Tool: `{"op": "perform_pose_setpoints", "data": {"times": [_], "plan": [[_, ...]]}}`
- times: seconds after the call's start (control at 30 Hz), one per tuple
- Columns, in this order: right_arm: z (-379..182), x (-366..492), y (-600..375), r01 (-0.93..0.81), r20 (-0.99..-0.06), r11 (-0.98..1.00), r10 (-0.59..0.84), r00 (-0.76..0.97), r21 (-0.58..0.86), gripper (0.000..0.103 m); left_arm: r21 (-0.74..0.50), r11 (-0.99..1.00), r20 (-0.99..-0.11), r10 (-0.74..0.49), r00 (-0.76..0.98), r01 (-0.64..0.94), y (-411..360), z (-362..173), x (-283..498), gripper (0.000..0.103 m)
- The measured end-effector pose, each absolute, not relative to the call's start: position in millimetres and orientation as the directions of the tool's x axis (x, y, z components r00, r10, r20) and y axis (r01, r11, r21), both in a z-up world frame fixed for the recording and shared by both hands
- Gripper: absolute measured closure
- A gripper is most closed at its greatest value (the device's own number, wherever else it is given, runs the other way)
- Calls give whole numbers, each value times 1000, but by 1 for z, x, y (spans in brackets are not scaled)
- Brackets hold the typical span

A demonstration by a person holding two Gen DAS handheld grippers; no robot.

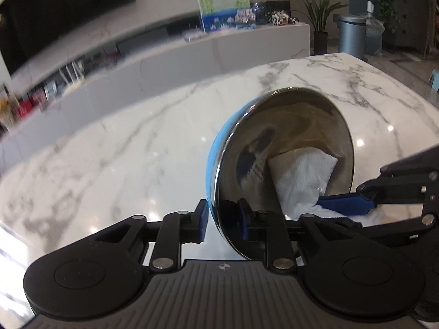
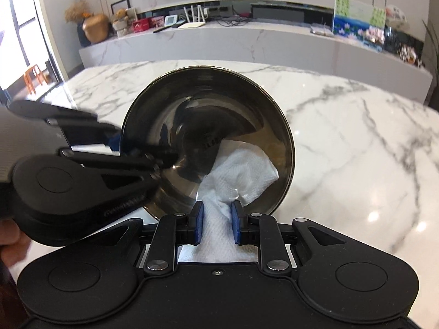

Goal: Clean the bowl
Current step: 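Wipe the bowl's inner surface with the towel in the right gripper, then hold the bowl tilted with the left gripper while the right gripper wipes inside with the towel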

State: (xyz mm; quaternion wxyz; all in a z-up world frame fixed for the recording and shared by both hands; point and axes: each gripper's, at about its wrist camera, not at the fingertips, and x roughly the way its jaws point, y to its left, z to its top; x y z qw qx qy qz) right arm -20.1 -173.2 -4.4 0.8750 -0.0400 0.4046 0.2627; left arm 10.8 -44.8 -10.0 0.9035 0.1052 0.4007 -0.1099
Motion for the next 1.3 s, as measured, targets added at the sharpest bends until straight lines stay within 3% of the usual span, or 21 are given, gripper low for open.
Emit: {"op": "perform_pose_setpoints", "data": {"times": [0.13, 0.43, 0.7, 1.03, 1.17, 1.3], "plan": [[-4, -24, -170, -494, -732, 858, 427, 531, 142, 84, 58, 957, -759, -142, 636, 283, -38, -8, 12, 83], [-8, -35, -155, -541, -735, 841, 361, 574, -9, 84, 92, 946, -761, -135, 634, 312, -40, -5, 9, 86], [-13, -49, -139, -550, -702, 791, 229, 674, -269, 85, 184, 922, -740, -98, 666, 340, -56, -6, 4, 86], [-9, -36, -156, -513, -733, 856, 307, 607, -66, 84, 120, 939, -742, -132, 658, 324, -55, -5, 8, 85], [-8, -26, -170, -477, -735, 871, 400, 548, 119, 84, 66, 949, -760, -153, 632, 308, -50, -7, 13, 85], [-8, -21, -176, -454, -729, 867, 446, 520, 206, 84, 11, 954, -772, -182, 609, 299, -42, -8, 17, 85]]}}
